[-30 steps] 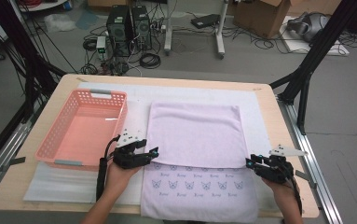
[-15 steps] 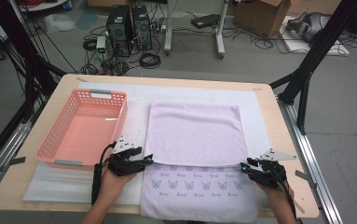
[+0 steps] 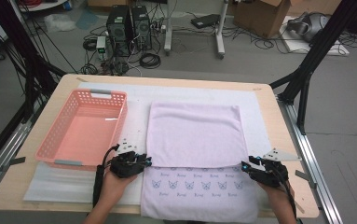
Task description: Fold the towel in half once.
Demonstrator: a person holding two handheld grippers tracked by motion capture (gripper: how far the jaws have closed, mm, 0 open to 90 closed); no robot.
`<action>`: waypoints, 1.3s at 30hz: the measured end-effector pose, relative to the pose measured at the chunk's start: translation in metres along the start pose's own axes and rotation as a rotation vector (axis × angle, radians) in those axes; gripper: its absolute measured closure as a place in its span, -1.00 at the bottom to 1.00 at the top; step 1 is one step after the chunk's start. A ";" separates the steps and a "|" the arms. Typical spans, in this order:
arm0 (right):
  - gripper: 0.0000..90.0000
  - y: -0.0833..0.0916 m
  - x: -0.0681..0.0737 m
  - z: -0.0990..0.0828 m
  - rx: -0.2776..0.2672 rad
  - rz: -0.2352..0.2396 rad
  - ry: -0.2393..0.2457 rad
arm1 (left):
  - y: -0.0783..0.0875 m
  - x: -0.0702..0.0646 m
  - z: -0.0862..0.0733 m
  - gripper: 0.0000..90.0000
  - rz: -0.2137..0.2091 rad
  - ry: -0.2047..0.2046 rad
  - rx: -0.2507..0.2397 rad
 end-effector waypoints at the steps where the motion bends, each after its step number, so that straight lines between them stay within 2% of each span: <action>1: 0.38 -0.001 0.001 0.000 0.009 0.004 0.010 | 0.001 0.000 0.000 0.78 0.000 -0.003 -0.004; 2: 0.41 -0.002 0.002 0.000 0.014 0.005 0.018 | 0.002 0.000 0.001 0.83 -0.001 -0.006 -0.009; 5: 0.78 -0.007 0.005 -0.002 0.039 0.011 0.046 | 0.003 -0.001 0.002 0.88 -0.009 -0.012 -0.024; 7: 0.87 -0.008 0.005 -0.003 0.044 -0.004 0.081 | 0.005 -0.001 0.003 0.90 -0.017 -0.015 -0.035; 16: 0.88 0.004 0.003 -0.002 0.010 0.000 0.057 | 0.016 -0.006 0.007 0.93 -0.039 -0.007 -0.090; 24: 0.89 0.014 0.010 -0.006 -0.001 0.007 0.065 | 0.027 -0.013 0.002 0.93 -0.029 0.003 -0.128; 30: 0.89 0.027 0.018 -0.013 -0.009 0.016 0.067 | 0.036 -0.023 -0.008 0.93 -0.035 0.020 -0.142; 39: 0.89 0.049 0.032 -0.029 -0.018 0.029 0.080 | 0.057 -0.045 -0.028 0.93 -0.037 0.025 -0.157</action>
Point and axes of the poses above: each handheld gripper's, and its own axes: y roughly backward along the jaws, z roughly out of its top, x roughly to its left, the point moved 7 cm from there along -y, roughly forward along the jaws, and after that the axes turned 4 degrees about x, right-handed, at the moved point
